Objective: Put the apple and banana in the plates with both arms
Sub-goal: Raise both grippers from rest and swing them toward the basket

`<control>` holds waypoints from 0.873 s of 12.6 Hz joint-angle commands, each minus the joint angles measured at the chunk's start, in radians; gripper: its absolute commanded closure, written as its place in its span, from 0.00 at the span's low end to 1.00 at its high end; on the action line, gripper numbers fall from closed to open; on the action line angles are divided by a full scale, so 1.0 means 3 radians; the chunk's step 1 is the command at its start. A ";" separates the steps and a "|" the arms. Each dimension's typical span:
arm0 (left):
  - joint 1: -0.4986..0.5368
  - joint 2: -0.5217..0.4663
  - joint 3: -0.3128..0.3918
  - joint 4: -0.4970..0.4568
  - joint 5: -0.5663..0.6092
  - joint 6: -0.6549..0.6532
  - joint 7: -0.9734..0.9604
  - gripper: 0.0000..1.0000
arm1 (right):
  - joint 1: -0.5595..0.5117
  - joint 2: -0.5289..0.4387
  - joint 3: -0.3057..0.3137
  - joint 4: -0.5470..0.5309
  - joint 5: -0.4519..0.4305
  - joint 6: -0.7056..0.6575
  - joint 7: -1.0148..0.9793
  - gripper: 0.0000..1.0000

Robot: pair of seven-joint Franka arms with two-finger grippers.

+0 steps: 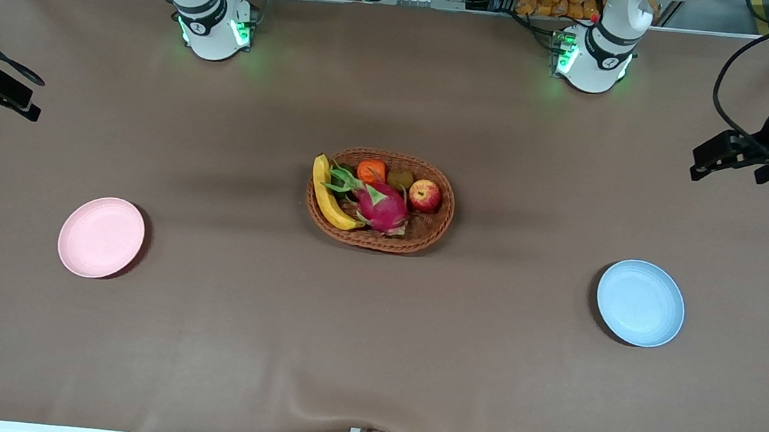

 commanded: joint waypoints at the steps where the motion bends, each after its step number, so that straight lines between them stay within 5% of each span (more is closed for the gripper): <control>1: 0.0049 -0.0047 0.0019 0.0088 -0.0081 -0.0167 0.0063 0.00 | -0.0028 0.0030 0.0019 0.0064 -0.0042 -0.0011 0.0026 0.00; 8: -0.0124 0.0529 -0.0037 0.0237 -0.0223 -0.0127 -0.0034 0.00 | 0.0069 0.0106 0.0029 0.0053 -0.0006 -0.0026 -0.0005 0.00; 11: -0.0420 0.0628 -0.0093 -0.0105 -0.0265 0.0346 -0.1042 0.00 | 0.0375 0.0316 0.0029 0.0043 -0.0021 -0.0047 -0.0015 0.00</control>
